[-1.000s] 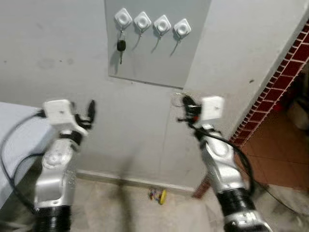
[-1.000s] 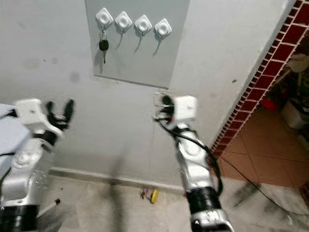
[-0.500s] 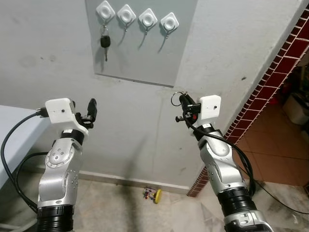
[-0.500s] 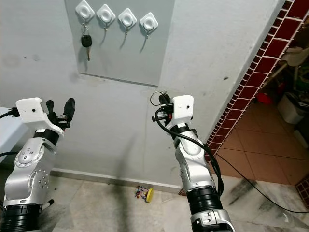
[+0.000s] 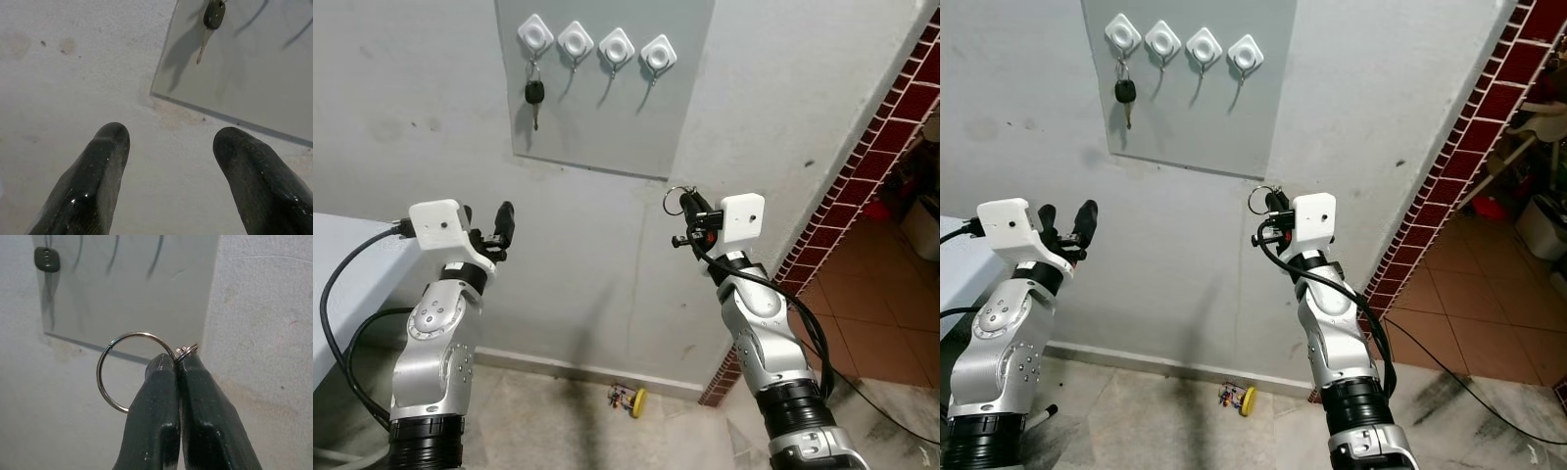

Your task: Hang keys on a hook

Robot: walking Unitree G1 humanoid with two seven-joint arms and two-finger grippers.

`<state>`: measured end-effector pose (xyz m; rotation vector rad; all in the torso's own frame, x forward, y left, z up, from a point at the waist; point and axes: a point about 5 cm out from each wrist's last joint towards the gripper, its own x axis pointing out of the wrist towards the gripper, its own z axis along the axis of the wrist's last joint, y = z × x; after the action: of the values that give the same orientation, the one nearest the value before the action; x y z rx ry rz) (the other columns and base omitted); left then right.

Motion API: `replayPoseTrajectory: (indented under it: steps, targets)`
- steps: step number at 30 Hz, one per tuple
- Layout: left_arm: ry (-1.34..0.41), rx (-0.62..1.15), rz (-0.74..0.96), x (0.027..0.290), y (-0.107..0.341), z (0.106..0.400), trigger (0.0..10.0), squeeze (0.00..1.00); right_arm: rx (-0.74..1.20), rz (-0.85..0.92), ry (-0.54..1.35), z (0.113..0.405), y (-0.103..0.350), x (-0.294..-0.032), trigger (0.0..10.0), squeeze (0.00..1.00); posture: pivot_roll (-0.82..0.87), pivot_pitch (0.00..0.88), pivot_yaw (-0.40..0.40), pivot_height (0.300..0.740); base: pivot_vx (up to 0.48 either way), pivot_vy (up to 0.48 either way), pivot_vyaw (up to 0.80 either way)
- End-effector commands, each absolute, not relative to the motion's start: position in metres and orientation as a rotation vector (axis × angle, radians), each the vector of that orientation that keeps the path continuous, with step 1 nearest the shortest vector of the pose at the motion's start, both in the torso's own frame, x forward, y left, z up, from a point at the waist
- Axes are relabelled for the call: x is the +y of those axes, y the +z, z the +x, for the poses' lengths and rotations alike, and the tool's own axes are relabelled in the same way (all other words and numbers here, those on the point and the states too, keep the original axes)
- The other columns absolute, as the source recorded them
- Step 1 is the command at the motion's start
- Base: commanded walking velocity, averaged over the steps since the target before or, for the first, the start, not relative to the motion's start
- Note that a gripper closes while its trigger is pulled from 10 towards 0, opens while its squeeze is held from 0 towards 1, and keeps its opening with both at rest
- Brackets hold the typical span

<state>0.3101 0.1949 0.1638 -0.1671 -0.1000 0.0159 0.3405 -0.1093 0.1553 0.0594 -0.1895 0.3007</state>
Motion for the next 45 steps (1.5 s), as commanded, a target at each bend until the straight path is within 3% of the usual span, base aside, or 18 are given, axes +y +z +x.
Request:
replayPoseTrajectory:
  steps: [1,12,30,44,45]
  targets:
    - [0.004,-0.118,-0.169,0.193,0.171,0.313,10.0,0.00,-0.213,0.060,0.285,0.343,0.163,-0.112,10.0,0.00,-0.03,0.000,-0.087,0.724,0.382,0.000,0.00]
    - [0.004,-0.119,-0.167,0.193,0.171,0.313,10.0,0.00,-0.214,0.060,0.286,0.343,0.163,-0.112,10.0,0.00,-0.03,0.000,-0.087,0.724,0.385,0.000,0.00]
    - [0.023,-0.179,-0.128,0.191,0.183,0.313,10.0,0.00,-0.215,0.062,0.301,0.344,0.164,-0.110,10.0,0.00,-0.02,0.000,-0.095,0.724,0.000,0.000,0.00]
    - [-0.240,-0.204,0.026,0.150,0.198,0.316,10.0,0.00,-0.261,0.067,0.332,0.349,0.181,-0.104,10.0,0.00,-0.02,0.000,-0.095,0.724,0.000,0.000,0.00]
    - [-0.306,-0.208,0.059,0.138,0.201,0.317,10.0,0.00,-0.287,0.068,0.335,0.353,0.190,-0.100,10.0,0.00,-0.03,0.000,-0.086,0.724,0.000,0.000,0.00]
